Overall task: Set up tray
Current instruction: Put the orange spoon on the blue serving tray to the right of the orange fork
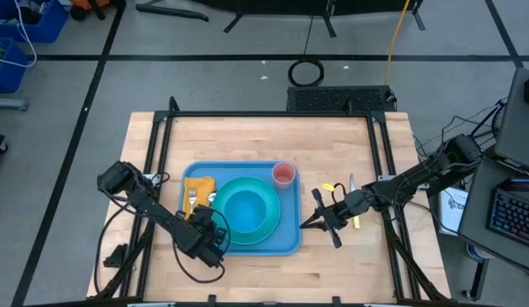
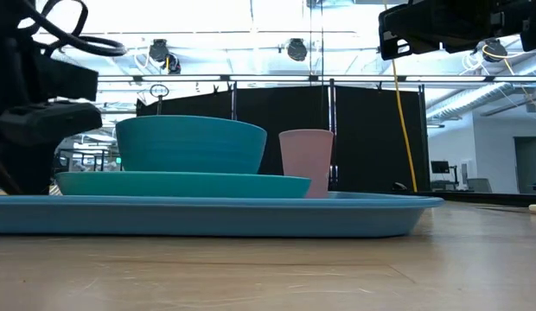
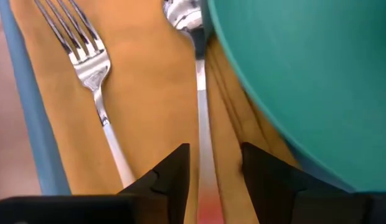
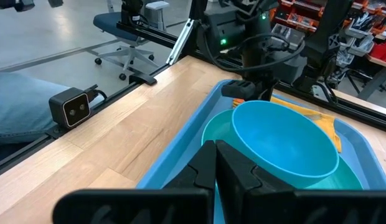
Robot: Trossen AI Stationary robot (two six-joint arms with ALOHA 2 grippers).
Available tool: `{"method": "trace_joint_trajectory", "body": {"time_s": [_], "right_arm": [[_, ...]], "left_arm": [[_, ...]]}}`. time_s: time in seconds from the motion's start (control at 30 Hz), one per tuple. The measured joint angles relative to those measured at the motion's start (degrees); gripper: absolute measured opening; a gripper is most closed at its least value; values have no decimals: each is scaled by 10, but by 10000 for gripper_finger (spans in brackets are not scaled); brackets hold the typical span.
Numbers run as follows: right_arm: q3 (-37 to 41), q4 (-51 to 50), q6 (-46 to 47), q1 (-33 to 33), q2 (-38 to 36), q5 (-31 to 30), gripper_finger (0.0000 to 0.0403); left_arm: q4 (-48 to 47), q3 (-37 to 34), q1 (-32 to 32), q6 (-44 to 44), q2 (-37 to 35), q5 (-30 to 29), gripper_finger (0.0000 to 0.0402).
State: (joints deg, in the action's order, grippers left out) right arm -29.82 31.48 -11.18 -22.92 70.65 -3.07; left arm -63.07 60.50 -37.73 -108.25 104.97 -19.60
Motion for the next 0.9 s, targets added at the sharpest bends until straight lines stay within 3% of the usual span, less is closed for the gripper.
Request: {"method": "trace_joint_trajectory", "body": {"time_s": [0.9], "right_arm": [[0, 1, 3, 11, 6, 1, 0]], "left_arm": [[0, -10, -2, -2, -22, 11, 122]]}}
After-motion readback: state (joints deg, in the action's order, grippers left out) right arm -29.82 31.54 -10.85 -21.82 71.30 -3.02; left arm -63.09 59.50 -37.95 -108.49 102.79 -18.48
